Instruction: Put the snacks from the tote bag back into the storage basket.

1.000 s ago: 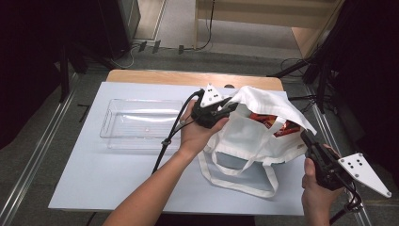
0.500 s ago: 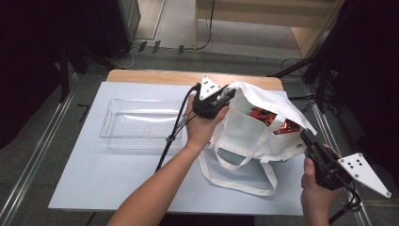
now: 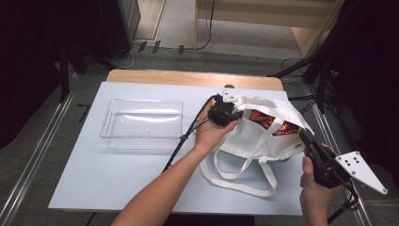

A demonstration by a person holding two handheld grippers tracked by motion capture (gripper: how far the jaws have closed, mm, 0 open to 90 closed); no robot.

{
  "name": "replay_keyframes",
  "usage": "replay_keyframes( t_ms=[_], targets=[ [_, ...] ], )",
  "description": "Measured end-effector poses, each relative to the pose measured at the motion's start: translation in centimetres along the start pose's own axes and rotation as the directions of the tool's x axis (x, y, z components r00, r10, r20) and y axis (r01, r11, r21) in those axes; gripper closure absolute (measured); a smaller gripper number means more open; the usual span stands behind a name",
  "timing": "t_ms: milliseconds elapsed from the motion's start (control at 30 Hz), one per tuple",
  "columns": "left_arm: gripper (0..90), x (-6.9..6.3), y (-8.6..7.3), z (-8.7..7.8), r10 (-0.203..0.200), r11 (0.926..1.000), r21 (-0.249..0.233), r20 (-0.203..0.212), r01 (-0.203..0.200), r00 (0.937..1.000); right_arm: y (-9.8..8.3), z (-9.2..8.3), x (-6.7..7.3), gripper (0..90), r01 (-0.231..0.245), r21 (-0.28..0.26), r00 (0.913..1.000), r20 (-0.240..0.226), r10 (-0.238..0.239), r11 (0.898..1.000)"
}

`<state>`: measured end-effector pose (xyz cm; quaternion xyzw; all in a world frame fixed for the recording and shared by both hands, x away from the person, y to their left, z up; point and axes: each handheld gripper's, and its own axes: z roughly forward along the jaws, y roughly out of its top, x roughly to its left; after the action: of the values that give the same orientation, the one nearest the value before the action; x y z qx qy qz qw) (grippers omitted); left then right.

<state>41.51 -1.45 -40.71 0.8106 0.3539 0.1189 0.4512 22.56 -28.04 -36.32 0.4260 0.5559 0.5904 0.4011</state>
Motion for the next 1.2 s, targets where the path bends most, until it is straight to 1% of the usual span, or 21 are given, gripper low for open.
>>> replay_keyframes(
  t_ms=[67, 133, 167, 233, 333, 400, 467, 567, 633, 667, 700, 733, 800, 867, 933, 967, 1000, 1033, 1100, 1167, 1200],
  targets=[
    [75.3, 0.1, -0.8, 0.3, -0.018, 0.9996, 0.022, 0.024, 0.017, 0.9996, -0.1, 0.3, -0.1, 90.0, 0.020, 0.019, 0.9996, 0.020, -0.021, 1.000],
    [74.7, 0.4, -1.6, 0.8, -0.020, 0.9981, 0.058, 0.048, 0.018, 0.9986, -0.2, 0.8, -0.3, 90.0, 0.026, 0.050, 0.9986, 0.045, -0.028, 0.998],
    [74.5, 0.4, -2.0, 1.1, -0.020, 0.9967, 0.080, 0.054, 0.016, 0.9984, -0.3, 1.0, -0.5, 90.0, 0.021, 0.062, 0.9982, 0.054, -0.025, 0.998],
    [74.3, 0.4, -2.5, 1.3, -0.013, 0.9951, 0.098, 0.054, 0.008, 0.9984, -0.5, 1.6, -0.6, 90.0, 0.039, 0.094, 0.9956, 0.081, -0.047, 0.995],
    [74.3, 0.1, -3.2, 1.7, -0.016, 0.9944, 0.105, 0.055, 0.010, 0.9984, -0.7, 2.2, -1.0, 90.0, 0.054, 0.129, 0.9888, 0.131, -0.071, 0.990],
    [74.1, 0.0, -3.4, 1.7, -0.006, 0.9936, 0.113, 0.055, -0.001, 0.9985, -0.6, 2.5, -1.5, 89.9, 0.047, 0.152, 0.9865, 0.148, -0.070, 0.987],
    [73.8, -0.1, -3.5, 1.6, -0.007, 0.9938, 0.112, 0.056, 0.001, 0.9984, -0.7, 2.7, -2.0, 89.5, 0.043, 0.168, 0.9828, 0.170, -0.072, 0.985],
    [72.3, -0.1, -3.8, 1.3, -0.002, 0.9946, 0.104, 0.055, -0.004, 0.9985, -1.3, 3.2, -3.3, 84.4, 0.016, 0.208, 0.9782, 0.199, -0.059, 0.978],
    [70.6, 0.0, -4.2, 1.1, 0.000, 0.9954, 0.095, 0.062, -0.006, 0.9981, -2.0, 3.4, -4.5, 82.6, -0.037, 0.228, 0.9756, 0.219, -0.014, 0.973],
    [70.4, 0.0, -4.5, 1.1, -0.008, 0.9959, 0.091, 0.070, 0.002, 0.9975, -2.5, 3.4, -5.1, 81.6, -0.071, 0.232, 0.9731, 0.230, 0.017, 0.970],
    [70.5, 0.1, -4.6, 1.0, -0.010, 0.9959, 0.091, 0.073, 0.004, 0.9973, -2.9, 3.4, -5.5, 81.1, -0.088, 0.234, 0.9712, 0.236, 0.031, 0.968],
    [70.7, 0.1, -4.8, 1.0, -0.014, 0.9958, 0.092, 0.077, 0.007, 0.9969, -3.1, 3.4, -5.7, 80.8, -0.096, 0.238, 0.9704, 0.239, 0.038, 0.967],
    [70.7, 0.1, -5.1, 1.1, -0.025, 0.9962, 0.086, 0.077, 0.019, 0.9967, -3.6, 3.5, -6.0, 78.9, -0.093, 0.236, 0.9679, 0.249, 0.032, 0.967],
    [70.6, 0.1, -5.2, 1.0, -0.031, 0.9962, 0.083, 0.082, 0.025, 0.9962, -4.0, 3.7, -6.4, 77.6, -0.106, 0.234, 0.9669, 0.251, 0.046, 0.966],
    [70.5, 0.1, -5.4, 0.8, -0.047, 0.9956, 0.085, 0.088, 0.040, 0.9950, -4.3, 3.7, -6.7, 79.2, -0.137, 0.234, 0.9644, 0.254, 0.075, 0.962],
    [70.5, 0.1, -5.5, 0.7, -0.054, 0.9957, 0.080, 0.094, 0.047, 0.9941, -4.3, 3.6, -6.8, 83.6, -0.144, 0.233, 0.9662, 0.243, 0.086, 0.962],
    [70.4, 0.1, -5.6, 0.7, -0.052, 0.9957, 0.082, 0.095, 0.044, 0.9942, -4.4, 3.6, -6.8, 89.0, -0.164, 0.236, 0.9697, 0.217, 0.113, 0.958],
    [70.1, 0.1, -5.8, 0.6, -0.042, 0.9963, 0.079, 0.093, 0.035, 0.9948, -4.3, 3.6, -6.7, 89.9, -0.164, 0.229, 0.9716, 0.205, 0.117, 0.959],
    [68.9, 0.1, -6.3, 0.6, -0.052, 0.9962, 0.075, 0.092, 0.045, 0.9944, -4.2, 3.7, -6.5, 90.0, -0.153, 0.227, 0.9764, 0.185, 0.112, 0.962],
    [65.6, 0.0, -6.4, 0.2, -0.059, 0.9964, 0.066, 0.088, 0.053, 0.9944, -4.1, 3.8, -6.5, 90.0, -0.173, 0.224, 0.9769, 0.163, 0.138, 0.959],
    [61.6, -0.2, -6.5, -0.2, -0.049, 0.9978, 0.050, 0.083, 0.045, 0.9953, -4.1, 3.8, -6.5, 90.0, -0.180, 0.221, 0.9768, 0.156, 0.147, 0.959]
  ],
)
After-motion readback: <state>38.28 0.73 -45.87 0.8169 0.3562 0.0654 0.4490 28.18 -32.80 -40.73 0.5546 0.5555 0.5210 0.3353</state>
